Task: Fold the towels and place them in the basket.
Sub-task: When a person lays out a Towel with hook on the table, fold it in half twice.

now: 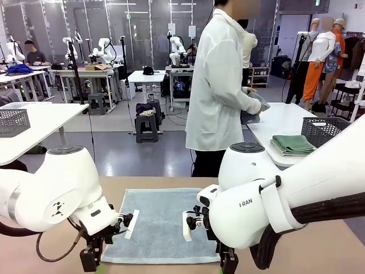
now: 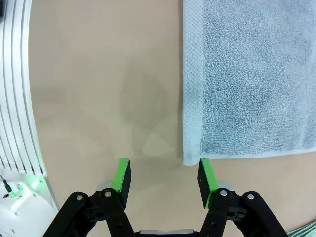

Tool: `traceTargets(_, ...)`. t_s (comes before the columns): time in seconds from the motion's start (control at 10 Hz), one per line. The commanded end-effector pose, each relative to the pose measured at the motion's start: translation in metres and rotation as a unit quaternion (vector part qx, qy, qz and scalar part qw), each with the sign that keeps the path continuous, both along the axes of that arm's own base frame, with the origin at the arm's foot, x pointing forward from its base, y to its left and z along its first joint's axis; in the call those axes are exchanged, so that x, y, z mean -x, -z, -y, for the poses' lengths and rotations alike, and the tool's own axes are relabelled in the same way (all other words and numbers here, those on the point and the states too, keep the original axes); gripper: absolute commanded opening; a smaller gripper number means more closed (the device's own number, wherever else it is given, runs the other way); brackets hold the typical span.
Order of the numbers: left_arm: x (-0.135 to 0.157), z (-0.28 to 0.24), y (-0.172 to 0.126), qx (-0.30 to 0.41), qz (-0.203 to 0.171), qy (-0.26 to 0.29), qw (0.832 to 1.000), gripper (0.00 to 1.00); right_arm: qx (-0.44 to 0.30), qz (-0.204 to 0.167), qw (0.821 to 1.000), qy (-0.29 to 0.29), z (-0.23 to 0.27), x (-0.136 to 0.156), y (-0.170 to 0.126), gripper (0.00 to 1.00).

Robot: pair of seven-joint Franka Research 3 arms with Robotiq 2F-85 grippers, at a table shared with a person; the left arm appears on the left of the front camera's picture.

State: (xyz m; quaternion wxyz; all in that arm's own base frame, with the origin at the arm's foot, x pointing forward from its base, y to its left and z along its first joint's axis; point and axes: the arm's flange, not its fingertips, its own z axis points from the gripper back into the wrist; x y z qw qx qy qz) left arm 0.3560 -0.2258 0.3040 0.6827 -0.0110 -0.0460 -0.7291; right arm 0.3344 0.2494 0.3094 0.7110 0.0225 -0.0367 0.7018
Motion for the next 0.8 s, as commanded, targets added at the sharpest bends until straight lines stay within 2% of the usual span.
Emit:
traceTargets(0.0, 0.008, -0.003, 0.009, -0.01, 0.025, 0.005, 1.0, 1.0, -0.007, 0.013, 1.0, 0.008, 0.0, 0.003, 0.011, 0.69)
traceTargets(0.4, 0.0, -0.001, 0.017, -0.008, 0.012, 0.004, 1.0, 1.0, -0.008, 0.015, 1.0, 0.01, -0.002, -0.004, 0.018, 0.69)
traceTargets(0.5, -0.001, 0.0, 0.017, -0.007, 0.011, 0.007, 1.0, 0.94, -0.009, 0.016, 1.0, 0.01, -0.002, -0.004, 0.018, 0.69)
traceTargets(0.6, -0.004, 0.0, 0.016, -0.006, 0.018, 0.009, 1.0, 0.8, -0.008, 0.025, 1.0, 0.011, -0.001, -0.006, 0.019, 0.51)
traceTargets(0.7, -0.004, 0.001, 0.015, -0.009, 0.026, 0.011, 1.0, 0.74, -0.009, 0.029, 0.999, 0.014, -0.001, -0.006, 0.019, 0.5)
